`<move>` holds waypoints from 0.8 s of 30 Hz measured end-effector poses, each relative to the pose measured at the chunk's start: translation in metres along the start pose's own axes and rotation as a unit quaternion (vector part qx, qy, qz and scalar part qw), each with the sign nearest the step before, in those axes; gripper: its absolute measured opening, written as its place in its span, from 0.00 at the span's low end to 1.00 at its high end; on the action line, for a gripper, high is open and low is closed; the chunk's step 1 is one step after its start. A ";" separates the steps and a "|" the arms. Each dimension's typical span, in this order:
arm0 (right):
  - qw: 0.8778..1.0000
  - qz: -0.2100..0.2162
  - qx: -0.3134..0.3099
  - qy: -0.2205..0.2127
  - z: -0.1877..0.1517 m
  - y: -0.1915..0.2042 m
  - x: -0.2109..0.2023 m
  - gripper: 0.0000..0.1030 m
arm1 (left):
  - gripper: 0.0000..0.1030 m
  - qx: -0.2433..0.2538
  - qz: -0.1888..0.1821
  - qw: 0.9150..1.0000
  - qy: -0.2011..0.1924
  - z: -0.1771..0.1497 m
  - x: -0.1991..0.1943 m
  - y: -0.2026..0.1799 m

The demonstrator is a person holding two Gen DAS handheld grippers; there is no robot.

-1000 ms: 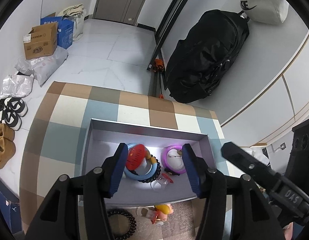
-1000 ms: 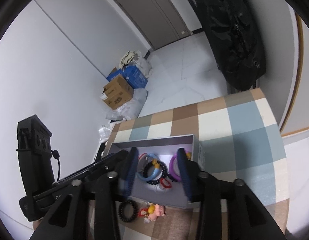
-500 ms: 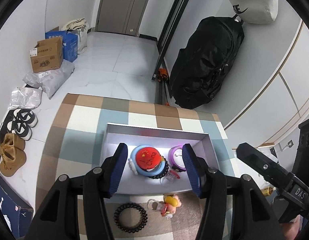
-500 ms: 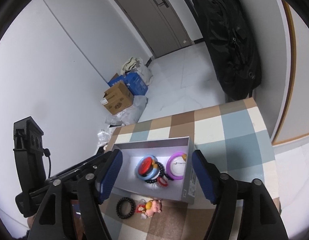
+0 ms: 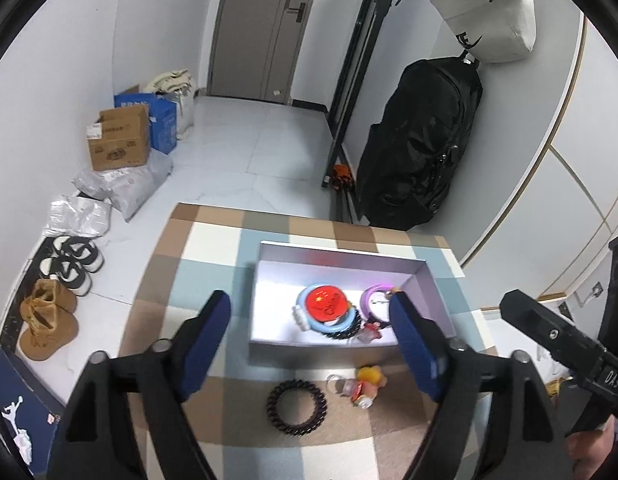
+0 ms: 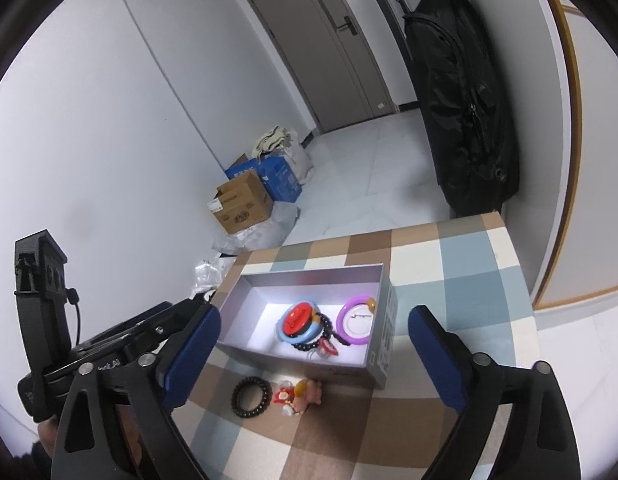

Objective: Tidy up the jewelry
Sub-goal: 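Lift both tools out of the box over the remaining items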

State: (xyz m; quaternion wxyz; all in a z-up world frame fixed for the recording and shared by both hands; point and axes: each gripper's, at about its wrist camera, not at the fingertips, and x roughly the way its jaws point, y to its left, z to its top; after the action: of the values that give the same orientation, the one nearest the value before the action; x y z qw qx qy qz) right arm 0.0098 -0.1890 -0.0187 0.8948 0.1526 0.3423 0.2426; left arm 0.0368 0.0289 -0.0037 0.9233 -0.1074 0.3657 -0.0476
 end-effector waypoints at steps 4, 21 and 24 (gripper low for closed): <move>1.000 0.008 -0.001 0.006 -0.006 0.002 -0.005 0.95 | 0.78 -0.002 0.004 1.000 0.001 -0.008 -0.005 0.006; 0.999 -0.028 -0.031 0.026 -0.026 0.010 -0.008 1.00 | 0.86 0.044 0.013 0.997 0.060 -0.047 0.003 0.010; 0.999 -0.033 -0.032 0.029 -0.028 0.010 -0.009 1.00 | 0.86 0.047 0.016 0.996 0.080 -0.052 0.011 0.013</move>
State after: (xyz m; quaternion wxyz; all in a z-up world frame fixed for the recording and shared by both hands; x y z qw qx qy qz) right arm -0.0186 -0.1823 -0.0301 0.8966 0.1050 0.3650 0.2279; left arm 0.0096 0.0310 -0.0511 0.8956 -0.0541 0.4378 -0.0580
